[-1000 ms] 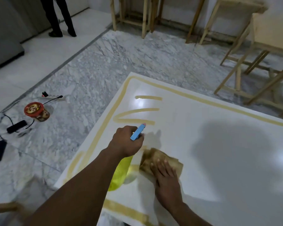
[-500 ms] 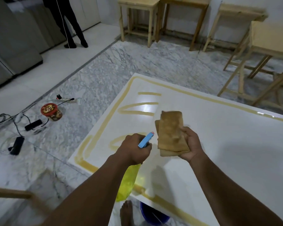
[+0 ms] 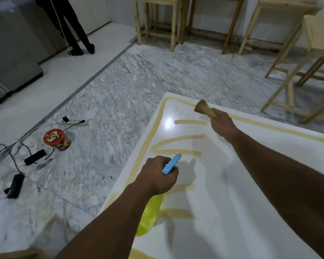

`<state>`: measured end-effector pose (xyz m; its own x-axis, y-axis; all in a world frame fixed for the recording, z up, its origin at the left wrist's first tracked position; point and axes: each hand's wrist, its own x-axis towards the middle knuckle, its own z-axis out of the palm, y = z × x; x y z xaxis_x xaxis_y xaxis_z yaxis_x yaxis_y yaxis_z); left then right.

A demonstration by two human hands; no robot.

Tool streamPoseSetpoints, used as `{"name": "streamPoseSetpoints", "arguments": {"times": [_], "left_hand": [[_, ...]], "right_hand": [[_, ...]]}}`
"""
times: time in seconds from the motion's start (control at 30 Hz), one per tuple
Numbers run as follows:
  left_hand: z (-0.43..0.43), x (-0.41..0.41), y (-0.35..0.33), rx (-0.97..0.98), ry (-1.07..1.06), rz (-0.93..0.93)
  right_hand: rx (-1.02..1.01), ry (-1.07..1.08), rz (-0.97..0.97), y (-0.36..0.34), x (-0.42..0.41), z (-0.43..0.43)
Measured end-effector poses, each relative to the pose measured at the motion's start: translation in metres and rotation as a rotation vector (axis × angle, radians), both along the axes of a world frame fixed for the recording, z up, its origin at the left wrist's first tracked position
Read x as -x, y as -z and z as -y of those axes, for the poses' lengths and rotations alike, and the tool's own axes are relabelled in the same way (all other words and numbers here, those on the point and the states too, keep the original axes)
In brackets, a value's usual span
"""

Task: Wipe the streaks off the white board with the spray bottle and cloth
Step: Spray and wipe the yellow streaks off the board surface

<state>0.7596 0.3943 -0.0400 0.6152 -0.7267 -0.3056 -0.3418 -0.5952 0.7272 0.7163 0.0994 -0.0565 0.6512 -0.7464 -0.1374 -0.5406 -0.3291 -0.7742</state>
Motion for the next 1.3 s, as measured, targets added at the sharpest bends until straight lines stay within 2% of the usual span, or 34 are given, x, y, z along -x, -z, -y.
{"name": "streamPoseSetpoints", "arguments": {"times": [0.07,0.2,0.27,0.37,0.5,0.67,0.77,0.83,0.97,1.03,1.17,1.23,1.3], "left_hand": [[0.012,-0.026,0.009,0.0,0.016,0.018],[0.028,-0.059,0.025,0.008,0.025,0.003],[0.031,-0.071,0.033,0.006,0.028,-0.004],[0.027,-0.08,0.043,-0.014,0.016,-0.027],[0.02,-0.079,0.037,-0.027,0.011,-0.063],[0.001,-0.065,0.03,-0.051,-0.012,-0.113],[-0.007,-0.062,0.026,-0.053,-0.019,-0.123],[-0.008,-0.064,0.024,-0.05,-0.025,-0.127],[-0.001,-0.079,0.022,-0.032,-0.052,-0.097],[0.006,-0.086,0.021,-0.014,-0.065,-0.093],[0.019,-0.1,0.024,0.013,-0.061,-0.069],[0.021,-0.106,0.028,0.035,-0.062,-0.056],[0.02,-0.111,0.034,0.047,-0.059,-0.034]], "right_hand": [[0.178,-0.054,-0.1,0.021,-0.038,0.028],[0.19,-0.178,-0.376,0.084,-0.073,0.051],[0.282,-0.278,-0.474,0.119,-0.073,0.04],[0.389,-0.261,-0.399,0.149,-0.05,0.003],[0.386,-0.25,-0.251,0.152,0.011,-0.072],[0.218,-0.319,-0.167,0.147,0.093,-0.188],[0.081,-0.325,-0.109,0.13,0.116,-0.222],[-0.049,-0.226,-0.013,0.108,0.111,-0.211],[-0.315,0.059,0.033,0.048,0.051,-0.128],[-0.223,0.087,0.029,0.029,0.006,-0.083],[0.109,-0.016,-0.074,0.038,-0.083,-0.002],[0.125,-0.096,-0.164,0.061,-0.11,0.028],[0.151,-0.234,-0.34,0.09,-0.124,0.034]]}}
